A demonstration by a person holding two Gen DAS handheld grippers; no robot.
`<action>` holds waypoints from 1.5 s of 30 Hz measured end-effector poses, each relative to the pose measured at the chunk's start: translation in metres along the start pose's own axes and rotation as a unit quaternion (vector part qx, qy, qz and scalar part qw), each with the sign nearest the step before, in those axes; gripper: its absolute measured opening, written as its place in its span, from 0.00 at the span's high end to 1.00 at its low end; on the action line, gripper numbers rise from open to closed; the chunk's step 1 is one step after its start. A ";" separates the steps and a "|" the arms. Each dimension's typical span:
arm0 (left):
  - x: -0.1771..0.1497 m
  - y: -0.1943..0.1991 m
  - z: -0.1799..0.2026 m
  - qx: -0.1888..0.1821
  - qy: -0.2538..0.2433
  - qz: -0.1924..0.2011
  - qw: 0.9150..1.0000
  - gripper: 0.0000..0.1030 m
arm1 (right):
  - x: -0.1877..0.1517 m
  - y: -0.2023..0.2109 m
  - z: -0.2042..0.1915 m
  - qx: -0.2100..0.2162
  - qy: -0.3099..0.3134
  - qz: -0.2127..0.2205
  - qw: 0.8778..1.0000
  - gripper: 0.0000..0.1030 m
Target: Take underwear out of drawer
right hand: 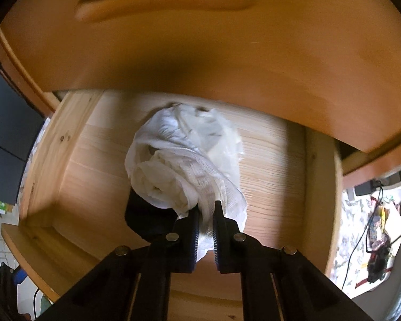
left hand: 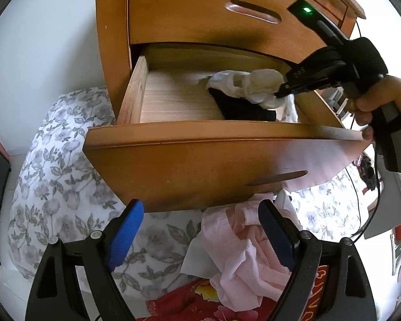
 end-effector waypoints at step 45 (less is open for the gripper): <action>0.004 0.047 0.031 0.009 -0.024 0.025 0.999 0.15 | 0.003 0.168 0.021 0.032 -0.033 0.163 0.986 0.92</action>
Point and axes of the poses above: each gripper's, at about its wrist camera, not at the fingertips, and y roughly against the way its jaws point, z to its right, x to its top, the point moved 7 cm from there along -y, roughly the way its jaws point, and after that the axes turned 13 degrees about z, right-handed, at the moved point
